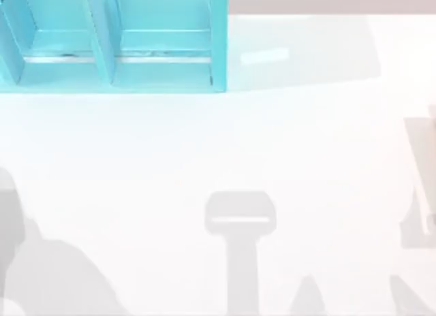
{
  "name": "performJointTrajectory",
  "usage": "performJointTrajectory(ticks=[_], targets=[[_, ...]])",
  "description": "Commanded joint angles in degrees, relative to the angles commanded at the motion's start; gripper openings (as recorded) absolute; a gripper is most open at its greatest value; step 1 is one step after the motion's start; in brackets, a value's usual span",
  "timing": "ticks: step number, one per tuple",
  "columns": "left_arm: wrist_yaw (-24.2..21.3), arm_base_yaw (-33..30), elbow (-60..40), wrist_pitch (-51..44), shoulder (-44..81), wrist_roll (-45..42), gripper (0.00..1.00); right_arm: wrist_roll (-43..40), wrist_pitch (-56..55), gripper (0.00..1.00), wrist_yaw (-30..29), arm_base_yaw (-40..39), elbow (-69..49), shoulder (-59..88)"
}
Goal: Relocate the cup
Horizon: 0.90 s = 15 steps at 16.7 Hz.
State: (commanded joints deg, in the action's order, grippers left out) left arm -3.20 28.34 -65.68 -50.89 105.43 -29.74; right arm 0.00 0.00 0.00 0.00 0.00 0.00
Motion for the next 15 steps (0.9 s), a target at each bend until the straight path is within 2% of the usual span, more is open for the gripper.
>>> performJointTrajectory(ticks=[12, 15], targets=[[0.0, 0.0, 0.0, 0.0, 0.0, 0.0, 0.98, 0.0, 0.0, 1.00, 0.0, 0.0, 0.0, 0.0], [0.0, 0.0, 0.0, 0.0, 0.0, 0.0, 1.00, 0.0, 0.0, 1.00, 0.0, 0.0, 0.0, 0.0]])
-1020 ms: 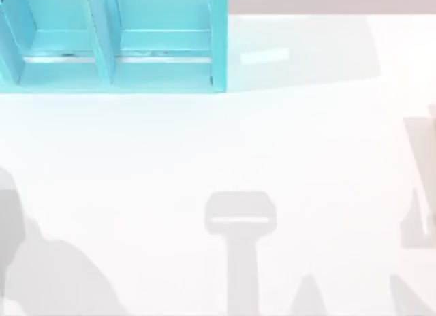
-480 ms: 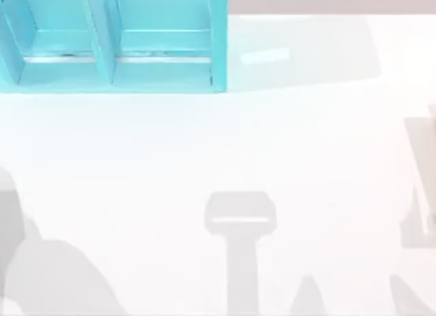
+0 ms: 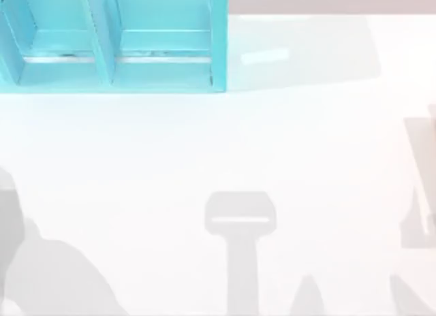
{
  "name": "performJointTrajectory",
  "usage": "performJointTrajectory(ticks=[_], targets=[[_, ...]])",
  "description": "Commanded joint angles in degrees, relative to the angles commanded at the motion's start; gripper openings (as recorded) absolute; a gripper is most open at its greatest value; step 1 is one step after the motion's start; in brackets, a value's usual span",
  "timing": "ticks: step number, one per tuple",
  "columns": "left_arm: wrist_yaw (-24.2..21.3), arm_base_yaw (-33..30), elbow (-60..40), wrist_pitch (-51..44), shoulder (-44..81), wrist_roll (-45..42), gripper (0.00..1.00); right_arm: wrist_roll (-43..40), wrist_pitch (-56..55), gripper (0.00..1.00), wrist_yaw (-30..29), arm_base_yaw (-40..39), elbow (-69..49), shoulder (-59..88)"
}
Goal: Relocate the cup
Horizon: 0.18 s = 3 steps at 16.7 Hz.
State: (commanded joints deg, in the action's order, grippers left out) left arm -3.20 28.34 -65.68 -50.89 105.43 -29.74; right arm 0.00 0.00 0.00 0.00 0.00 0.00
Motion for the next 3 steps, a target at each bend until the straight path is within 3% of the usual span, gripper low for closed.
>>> performJointTrajectory(ticks=[3], targets=[[0.0, 0.0, 0.0, 0.0, 0.0, 0.0, 1.00, 0.0, 0.0, 1.00, 0.0, 0.0, 0.0, 0.0]])
